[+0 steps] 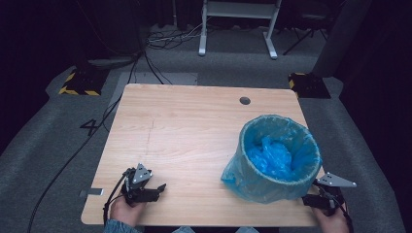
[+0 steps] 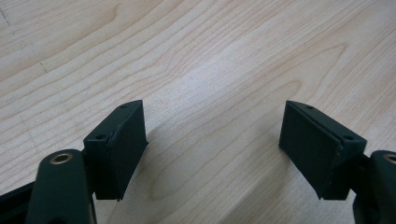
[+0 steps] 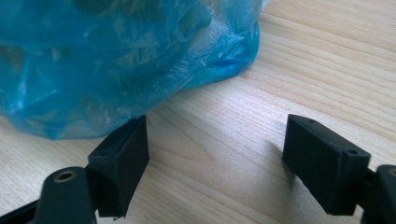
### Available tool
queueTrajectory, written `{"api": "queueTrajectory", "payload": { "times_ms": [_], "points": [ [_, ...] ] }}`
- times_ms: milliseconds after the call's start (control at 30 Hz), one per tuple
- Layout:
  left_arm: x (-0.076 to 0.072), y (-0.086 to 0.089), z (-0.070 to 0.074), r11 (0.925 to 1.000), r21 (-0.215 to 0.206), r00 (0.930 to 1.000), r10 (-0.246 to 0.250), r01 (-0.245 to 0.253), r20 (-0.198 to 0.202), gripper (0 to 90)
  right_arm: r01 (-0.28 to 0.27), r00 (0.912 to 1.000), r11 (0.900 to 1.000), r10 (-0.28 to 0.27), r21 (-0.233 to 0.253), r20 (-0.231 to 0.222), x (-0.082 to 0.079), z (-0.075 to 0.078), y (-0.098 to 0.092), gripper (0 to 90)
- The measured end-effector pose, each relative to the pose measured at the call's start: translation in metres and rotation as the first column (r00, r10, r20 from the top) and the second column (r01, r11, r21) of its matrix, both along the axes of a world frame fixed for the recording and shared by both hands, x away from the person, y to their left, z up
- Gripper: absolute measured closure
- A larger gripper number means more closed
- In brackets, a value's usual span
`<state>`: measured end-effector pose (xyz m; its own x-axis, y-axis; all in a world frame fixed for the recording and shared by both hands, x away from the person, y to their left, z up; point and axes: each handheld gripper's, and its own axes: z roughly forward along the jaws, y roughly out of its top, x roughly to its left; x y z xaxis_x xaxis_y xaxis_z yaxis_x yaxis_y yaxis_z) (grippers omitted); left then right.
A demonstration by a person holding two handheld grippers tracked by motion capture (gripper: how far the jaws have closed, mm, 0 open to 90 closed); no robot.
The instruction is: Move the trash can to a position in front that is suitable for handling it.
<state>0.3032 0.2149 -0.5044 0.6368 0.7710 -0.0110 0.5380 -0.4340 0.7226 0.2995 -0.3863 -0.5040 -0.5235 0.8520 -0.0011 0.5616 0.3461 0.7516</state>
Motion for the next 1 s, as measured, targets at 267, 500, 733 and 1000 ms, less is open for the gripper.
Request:
{"api": "queueTrajectory", "payload": {
  "times_ms": [267,500,733,1000],
  "points": [
    [-0.002,0.001,0.001,1.0000,-0.002,1.0000,0.008,-0.008,0.006,25.8,0.008,0.9999,1.000,-0.008,0.014,0.014,-0.002,0.001,-0.004,37.9],
    [0.001,0.004,0.003,0.9998,-0.009,0.9998,0.020,-0.020,-0.006,30.0,0.005,1.0000,1.000,-0.005,0.017,-0.005,-0.005,0.006,-0.003,44.5],
    [0.000,0.006,0.011,0.9981,-0.049,0.9991,0.038,-0.037,0.017,30.8,0.020,0.9985,0.999,-0.021,0.034,0.051,-0.015,0.033,-0.002,41.0],
    [-0.001,0.003,0.016,0.9984,-0.051,0.9994,0.024,-0.023,0.024,31.5,0.052,0.9889,0.995,-0.063,0.080,0.134,-0.018,0.066,-0.009,40.4]
  ]
}}
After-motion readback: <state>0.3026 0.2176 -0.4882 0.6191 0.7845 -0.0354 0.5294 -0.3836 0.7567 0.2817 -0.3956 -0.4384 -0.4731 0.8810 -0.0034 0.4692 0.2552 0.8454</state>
